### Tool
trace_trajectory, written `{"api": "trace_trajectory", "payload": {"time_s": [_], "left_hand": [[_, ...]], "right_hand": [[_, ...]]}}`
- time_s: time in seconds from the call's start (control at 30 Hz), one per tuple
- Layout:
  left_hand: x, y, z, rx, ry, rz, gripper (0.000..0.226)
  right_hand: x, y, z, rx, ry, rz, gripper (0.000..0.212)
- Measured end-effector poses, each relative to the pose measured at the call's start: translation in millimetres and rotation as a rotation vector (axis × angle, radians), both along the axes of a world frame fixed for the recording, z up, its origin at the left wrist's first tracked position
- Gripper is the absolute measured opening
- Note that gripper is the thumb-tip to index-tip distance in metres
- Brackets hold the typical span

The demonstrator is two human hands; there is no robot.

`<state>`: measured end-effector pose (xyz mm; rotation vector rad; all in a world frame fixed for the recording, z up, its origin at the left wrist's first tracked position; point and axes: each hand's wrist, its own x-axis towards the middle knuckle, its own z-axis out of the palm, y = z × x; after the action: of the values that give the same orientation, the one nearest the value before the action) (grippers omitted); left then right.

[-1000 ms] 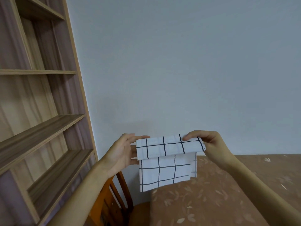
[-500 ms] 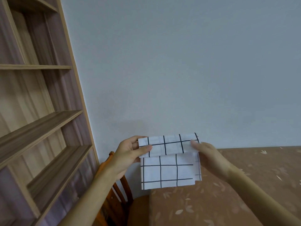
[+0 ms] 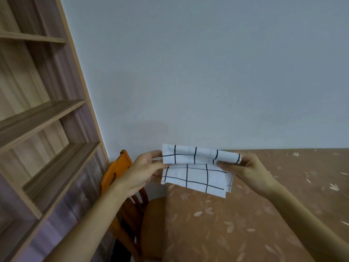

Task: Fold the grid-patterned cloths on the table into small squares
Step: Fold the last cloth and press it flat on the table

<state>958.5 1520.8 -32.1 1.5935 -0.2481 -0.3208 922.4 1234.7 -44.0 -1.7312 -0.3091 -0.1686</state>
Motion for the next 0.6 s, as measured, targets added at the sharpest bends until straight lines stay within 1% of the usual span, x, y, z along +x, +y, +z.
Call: {"api": "trace_trajectory", "payload": {"time_s": [0.03,0.1,0.17,0.2,0.27,0.3,0.33,0.37,0.47,0.5,0.57,0.6], "left_hand": [[-1,-1,-3,-0.053,0.052,-0.03,0.021],[-3,-2,-11,-0.187,0.172,-0.068,0.032],[-3,-2,-19,-0.27,0.276,-0.081,0.039],[-4,-4,-24,-0.264,0.292,-0.088,0.04],[-8,-8,-33,-0.19,0.243,-0.086,0.033],[-9,-10,-39,-0.168,0.219,-0.073,0.031],[-11,-12,-44,-0.172,0.208,-0.058,0.034],[-13,-14,-50,-0.203,0.206,-0.04,0.038],[-21,-23,-67,-0.35,0.232,0.06,0.044],[-24,-27,-72,-0.392,0.248,0.092,0.044],[-31,-35,-85,-0.433,0.266,0.085,0.045],[-35,-39,-91,-0.423,0.264,0.052,0.046]], "right_hand": [[-1,-2,-4,-0.024,-0.033,-0.006,0.023],[-2,-8,-12,-0.049,-0.088,0.026,0.037],[-4,-13,-19,-0.053,-0.086,0.08,0.041],[-4,-14,-23,-0.057,-0.077,0.104,0.038],[-7,-15,-30,-0.056,-0.049,0.122,0.031],[-9,-14,-33,-0.037,-0.032,0.105,0.032],[-11,-13,-38,0.009,-0.01,0.063,0.036],[-14,-11,-42,0.1,0.028,0.02,0.04],[-23,-7,-63,0.566,0.288,-0.004,0.035],[-28,-4,-73,0.649,0.364,0.005,0.041],[-41,4,-96,0.628,0.46,0.037,0.079],[-47,10,-105,0.599,0.488,0.054,0.094]]}}
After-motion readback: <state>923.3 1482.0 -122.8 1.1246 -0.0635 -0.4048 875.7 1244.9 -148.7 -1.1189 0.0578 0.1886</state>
